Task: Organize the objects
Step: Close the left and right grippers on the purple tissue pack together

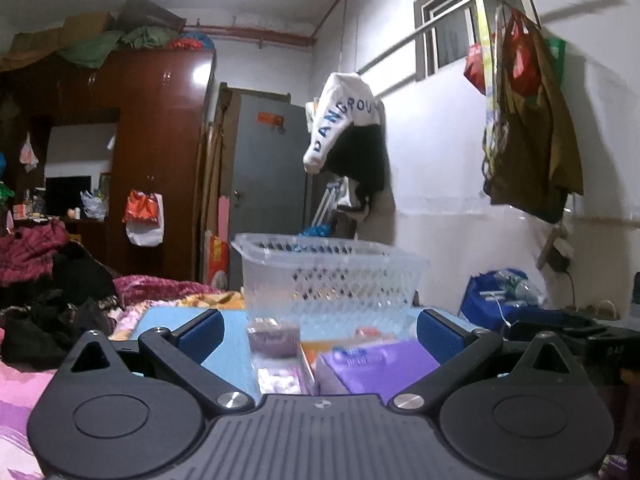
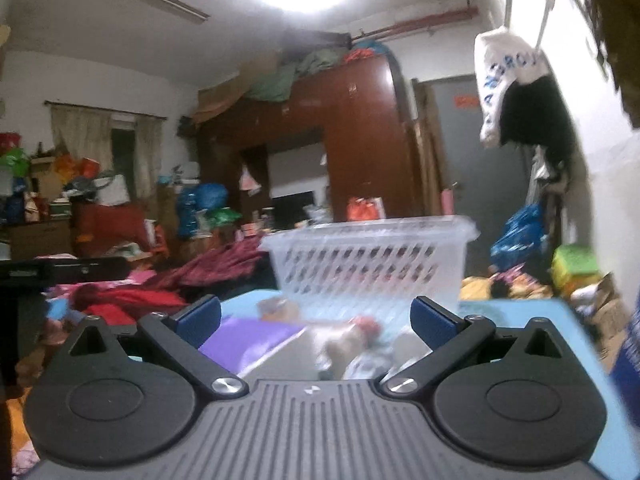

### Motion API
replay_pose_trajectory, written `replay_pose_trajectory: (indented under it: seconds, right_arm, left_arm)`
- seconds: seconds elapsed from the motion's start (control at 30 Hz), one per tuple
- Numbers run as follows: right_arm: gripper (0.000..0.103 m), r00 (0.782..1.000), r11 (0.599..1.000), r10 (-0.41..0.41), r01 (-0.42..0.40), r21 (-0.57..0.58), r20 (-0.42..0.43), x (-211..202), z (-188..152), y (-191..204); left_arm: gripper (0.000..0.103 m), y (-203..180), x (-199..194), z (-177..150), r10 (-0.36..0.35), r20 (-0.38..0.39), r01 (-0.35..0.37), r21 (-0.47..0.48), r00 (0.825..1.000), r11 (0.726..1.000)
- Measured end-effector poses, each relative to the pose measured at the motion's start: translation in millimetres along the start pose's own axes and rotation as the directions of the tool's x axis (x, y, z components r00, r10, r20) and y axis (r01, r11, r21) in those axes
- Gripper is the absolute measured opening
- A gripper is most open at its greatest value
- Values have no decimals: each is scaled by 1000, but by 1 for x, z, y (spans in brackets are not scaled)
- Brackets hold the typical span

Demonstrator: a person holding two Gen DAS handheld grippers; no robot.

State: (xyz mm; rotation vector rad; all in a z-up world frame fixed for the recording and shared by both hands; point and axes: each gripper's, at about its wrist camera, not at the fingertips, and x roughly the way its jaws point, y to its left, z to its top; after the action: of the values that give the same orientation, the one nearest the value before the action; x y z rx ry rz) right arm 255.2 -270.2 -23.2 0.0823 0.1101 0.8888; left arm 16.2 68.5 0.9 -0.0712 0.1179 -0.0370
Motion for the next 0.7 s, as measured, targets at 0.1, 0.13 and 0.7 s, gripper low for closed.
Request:
replay_pose_trajectory:
  seconds: [0.1, 0.13, 0.7]
  right_arm:
    - [103, 999, 999, 33, -33, 26, -14, 3, -7, -3]
    - [103, 999, 999, 42, -42, 23, -18, 1, -7, -3]
    - [93, 977, 974, 189, -199, -112, -96, 4, -21, 18]
  left_arm:
    - [103, -2, 5, -11, -31, -41, 31, 10, 999, 999]
    - [103, -3, 7, -15, -35, -51, 36, 14, 998, 999]
    - [102, 0, 12, -45, -172, -63, 175, 50, 983, 983]
